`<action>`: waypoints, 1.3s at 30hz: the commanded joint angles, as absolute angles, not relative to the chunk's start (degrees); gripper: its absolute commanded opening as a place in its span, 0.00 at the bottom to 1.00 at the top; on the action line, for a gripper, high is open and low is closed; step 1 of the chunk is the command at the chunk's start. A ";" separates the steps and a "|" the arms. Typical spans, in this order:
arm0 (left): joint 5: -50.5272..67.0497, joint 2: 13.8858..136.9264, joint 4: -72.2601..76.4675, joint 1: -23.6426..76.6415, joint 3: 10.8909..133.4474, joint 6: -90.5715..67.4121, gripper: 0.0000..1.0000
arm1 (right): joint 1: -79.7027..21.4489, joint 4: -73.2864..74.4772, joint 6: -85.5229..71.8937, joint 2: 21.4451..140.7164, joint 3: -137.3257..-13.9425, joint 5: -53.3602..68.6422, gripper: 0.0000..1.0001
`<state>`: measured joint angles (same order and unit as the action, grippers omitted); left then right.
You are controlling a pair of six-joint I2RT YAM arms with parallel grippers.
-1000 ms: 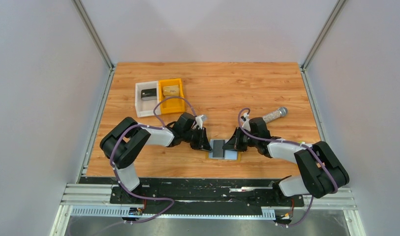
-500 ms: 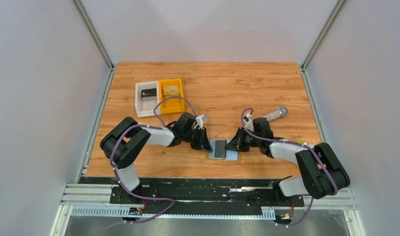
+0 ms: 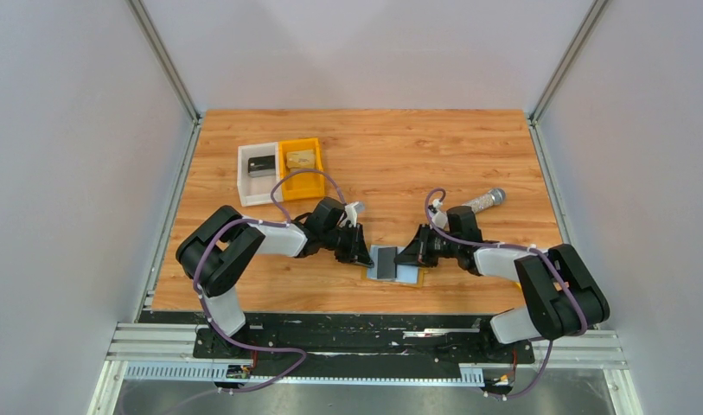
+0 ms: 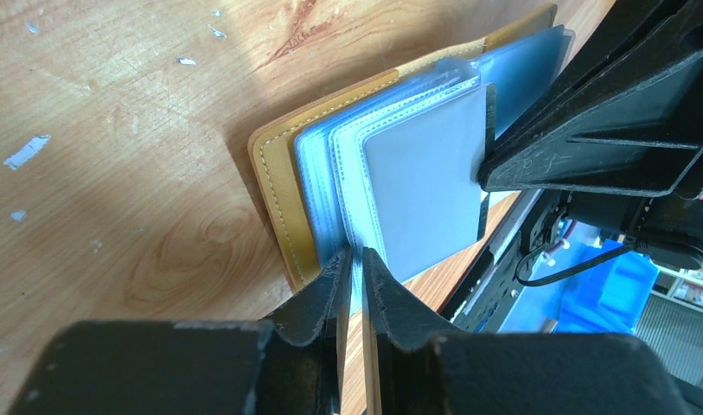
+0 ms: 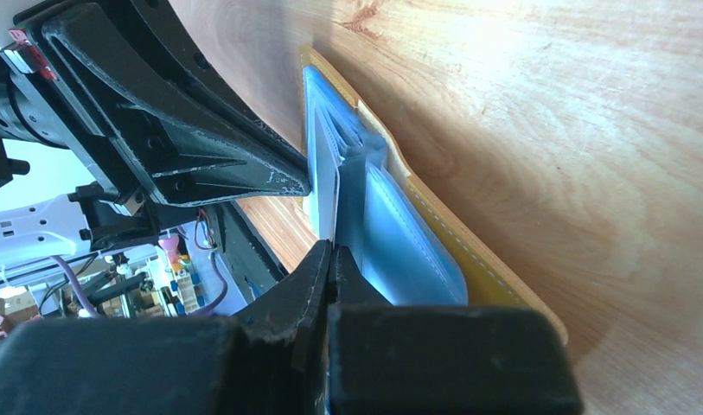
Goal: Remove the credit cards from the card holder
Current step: Remove the credit card from the card holder.
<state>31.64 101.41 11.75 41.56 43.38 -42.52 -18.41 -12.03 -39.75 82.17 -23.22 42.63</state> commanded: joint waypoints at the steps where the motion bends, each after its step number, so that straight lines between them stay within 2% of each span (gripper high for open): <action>1: 26.22 103.11 5.11 42.19 42.81 -39.65 0.19 | -17.67 -16.24 -40.23 82.49 -22.24 45.71 0.01; 3: 26.15 103.07 5.06 42.19 42.80 -39.74 0.19 | -17.66 -16.41 -40.18 82.65 -22.15 45.77 0.06; 5: 26.22 103.10 5.21 42.19 42.73 -39.85 0.19 | -17.57 -16.82 -40.08 82.91 -21.84 45.92 0.00; 25: 25.36 104.31 4.45 42.23 42.28 -40.44 0.19 | -13.14 -16.66 -41.28 82.62 -20.50 50.74 0.00; 28: 25.48 104.23 4.65 42.19 42.21 -40.77 0.19 | -13.16 -18.00 -40.93 84.03 -20.41 52.55 0.04; 31: 25.51 104.21 4.89 42.19 42.11 -41.09 0.19 | -13.10 -18.97 -40.72 85.46 -20.55 53.31 0.00; 39: 24.59 104.02 3.93 42.21 41.94 -41.49 0.18 | -13.14 -13.64 -39.76 82.78 -21.89 47.99 0.00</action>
